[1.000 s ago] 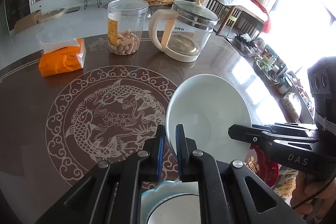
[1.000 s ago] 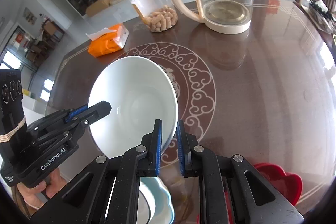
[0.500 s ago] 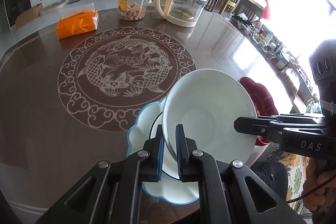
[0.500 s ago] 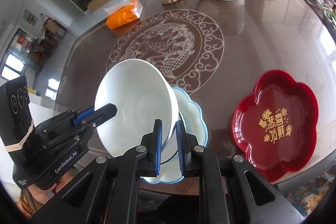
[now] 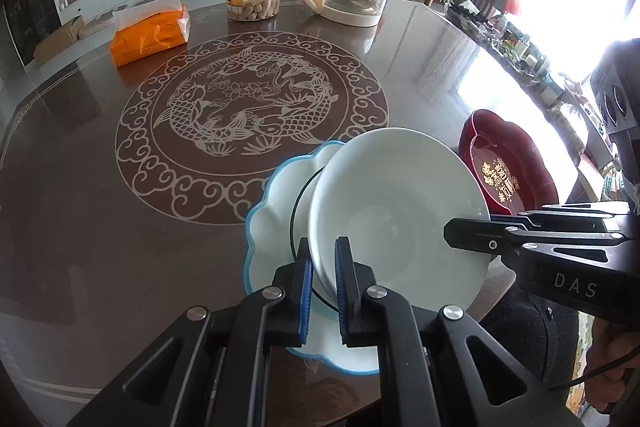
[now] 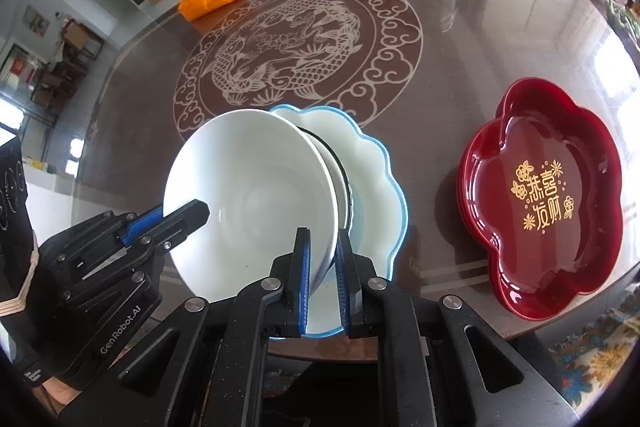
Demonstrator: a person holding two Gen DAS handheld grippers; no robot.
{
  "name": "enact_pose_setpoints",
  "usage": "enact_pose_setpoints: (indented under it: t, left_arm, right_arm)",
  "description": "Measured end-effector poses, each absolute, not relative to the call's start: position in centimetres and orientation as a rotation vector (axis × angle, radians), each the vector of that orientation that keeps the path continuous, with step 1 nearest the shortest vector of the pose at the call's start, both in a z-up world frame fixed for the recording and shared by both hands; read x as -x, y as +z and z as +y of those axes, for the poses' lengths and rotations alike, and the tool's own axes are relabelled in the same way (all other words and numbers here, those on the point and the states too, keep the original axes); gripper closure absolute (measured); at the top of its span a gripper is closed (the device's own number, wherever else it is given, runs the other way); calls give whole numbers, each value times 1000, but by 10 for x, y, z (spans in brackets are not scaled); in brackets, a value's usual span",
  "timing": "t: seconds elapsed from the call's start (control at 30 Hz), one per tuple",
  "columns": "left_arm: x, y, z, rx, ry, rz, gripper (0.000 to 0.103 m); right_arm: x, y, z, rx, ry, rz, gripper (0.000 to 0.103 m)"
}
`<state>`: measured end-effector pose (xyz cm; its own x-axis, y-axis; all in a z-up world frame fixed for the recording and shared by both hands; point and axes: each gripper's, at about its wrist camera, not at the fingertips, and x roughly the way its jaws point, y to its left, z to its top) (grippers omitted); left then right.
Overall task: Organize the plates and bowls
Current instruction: 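Carry the blue-and-white bowl into the nested white bowls and open the right gripper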
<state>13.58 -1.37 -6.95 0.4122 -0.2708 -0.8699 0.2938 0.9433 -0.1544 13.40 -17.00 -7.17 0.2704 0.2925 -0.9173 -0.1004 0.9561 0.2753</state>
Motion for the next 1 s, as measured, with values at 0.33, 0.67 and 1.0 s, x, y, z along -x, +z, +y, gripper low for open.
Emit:
enact_pose_setpoints:
  t: [0.33, 0.67, 1.0]
  left_arm:
    - [-136, -78, -22, -121, -351, 1089, 92]
    - [-140, -58, -4, -70, -384, 1057, 92]
    - [-133, -50, 28, 42, -375, 1017, 92]
  right_arm:
    - [-133, -74, -153, 5, 212, 1237, 91]
    - [-130, -76, -151, 41, 191, 1201, 91]
    - [-129, -78, -144, 65, 183, 1178, 93]
